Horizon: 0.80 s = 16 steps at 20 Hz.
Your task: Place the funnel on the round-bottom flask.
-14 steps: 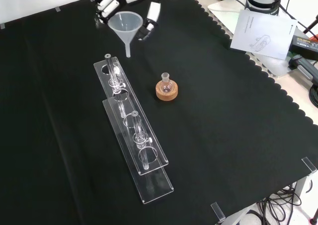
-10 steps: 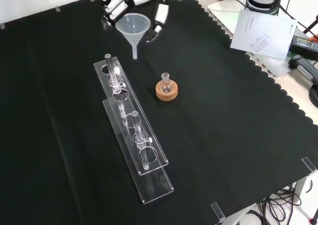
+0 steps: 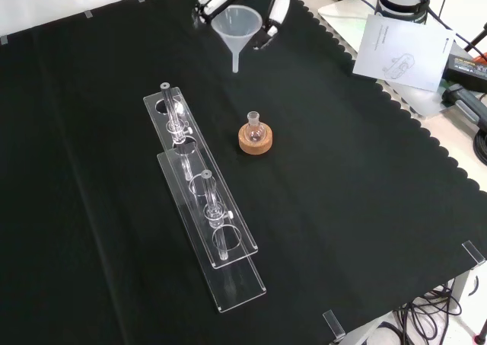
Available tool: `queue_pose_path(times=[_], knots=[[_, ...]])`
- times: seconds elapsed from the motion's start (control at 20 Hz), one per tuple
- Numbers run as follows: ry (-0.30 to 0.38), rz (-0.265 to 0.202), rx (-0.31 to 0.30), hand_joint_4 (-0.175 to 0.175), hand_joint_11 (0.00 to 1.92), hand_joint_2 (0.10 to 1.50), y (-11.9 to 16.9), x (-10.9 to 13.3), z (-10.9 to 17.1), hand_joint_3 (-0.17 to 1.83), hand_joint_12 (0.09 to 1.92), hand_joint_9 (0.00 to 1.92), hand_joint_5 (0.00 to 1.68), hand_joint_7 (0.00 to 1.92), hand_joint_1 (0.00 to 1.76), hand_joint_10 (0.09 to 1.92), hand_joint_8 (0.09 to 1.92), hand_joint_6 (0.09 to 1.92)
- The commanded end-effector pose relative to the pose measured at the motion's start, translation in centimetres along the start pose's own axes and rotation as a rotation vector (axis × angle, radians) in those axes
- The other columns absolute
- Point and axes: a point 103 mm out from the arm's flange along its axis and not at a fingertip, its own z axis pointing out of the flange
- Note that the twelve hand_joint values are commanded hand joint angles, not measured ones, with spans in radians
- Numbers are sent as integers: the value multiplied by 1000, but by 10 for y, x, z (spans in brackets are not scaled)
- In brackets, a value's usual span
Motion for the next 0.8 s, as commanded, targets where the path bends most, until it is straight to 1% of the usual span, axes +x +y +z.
queue_pose_path(times=[0.05, 0.2, 0.3, 0.45, 0.8], knots=[[24, 64, 15, -80, 562, 837, -24, -31, 24, 494, 1255, 900, 554, 650, 700, 740, 876, 662], [35, 58, -6, -80, 560, 837, -37, -26, 41, 494, 1255, 890, 552, 641, 700, 739, 876, 664], [40, 51, 7, -80, 560, 836, -43, -18, 56, 495, 1255, 885, 550, 637, 700, 740, 876, 664], [49, 49, 15, -81, 559, 836, -43, -10, 73, 495, 1255, 879, 550, 631, 700, 742, 878, 665], [49, 45, 1, -83, 555, 835, -38, -2, 90, 497, 1256, 870, 551, 617, 699, 747, 884, 668]])
